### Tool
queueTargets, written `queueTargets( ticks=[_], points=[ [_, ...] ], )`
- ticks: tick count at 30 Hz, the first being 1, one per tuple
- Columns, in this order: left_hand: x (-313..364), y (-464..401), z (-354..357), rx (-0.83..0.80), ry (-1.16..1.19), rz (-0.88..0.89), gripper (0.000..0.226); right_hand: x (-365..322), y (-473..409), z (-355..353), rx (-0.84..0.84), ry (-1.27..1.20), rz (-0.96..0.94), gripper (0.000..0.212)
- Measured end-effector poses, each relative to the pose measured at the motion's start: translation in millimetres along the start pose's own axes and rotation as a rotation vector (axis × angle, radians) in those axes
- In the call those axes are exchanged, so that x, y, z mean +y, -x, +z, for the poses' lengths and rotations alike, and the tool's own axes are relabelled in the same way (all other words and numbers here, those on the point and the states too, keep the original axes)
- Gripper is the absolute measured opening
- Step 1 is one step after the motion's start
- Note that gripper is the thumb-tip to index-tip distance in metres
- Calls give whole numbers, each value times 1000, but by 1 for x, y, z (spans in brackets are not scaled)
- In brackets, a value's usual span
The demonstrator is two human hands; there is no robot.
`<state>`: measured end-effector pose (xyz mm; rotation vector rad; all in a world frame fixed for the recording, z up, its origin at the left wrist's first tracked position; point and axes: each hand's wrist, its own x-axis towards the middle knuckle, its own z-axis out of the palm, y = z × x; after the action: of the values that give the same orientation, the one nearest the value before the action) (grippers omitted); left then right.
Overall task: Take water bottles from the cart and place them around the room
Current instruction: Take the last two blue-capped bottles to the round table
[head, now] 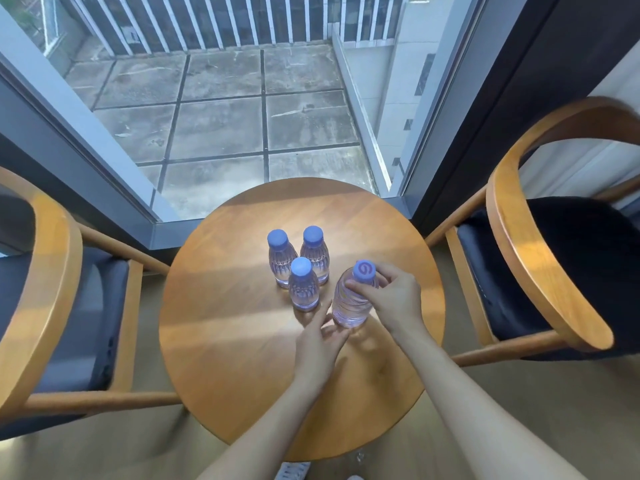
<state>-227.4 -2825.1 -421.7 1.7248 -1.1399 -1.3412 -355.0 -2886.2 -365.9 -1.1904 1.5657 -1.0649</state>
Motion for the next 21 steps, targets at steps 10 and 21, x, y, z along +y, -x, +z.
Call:
queueTargets(
  ticks=[10,21],
  points=[
    [3,-27,21,-52,-124,138,61,12,-15,-29,-333,78,-34,39],
    [-2,-23,18,-93,-75,121,62,44,3,-24,-301,-44,32,70]
  ],
)
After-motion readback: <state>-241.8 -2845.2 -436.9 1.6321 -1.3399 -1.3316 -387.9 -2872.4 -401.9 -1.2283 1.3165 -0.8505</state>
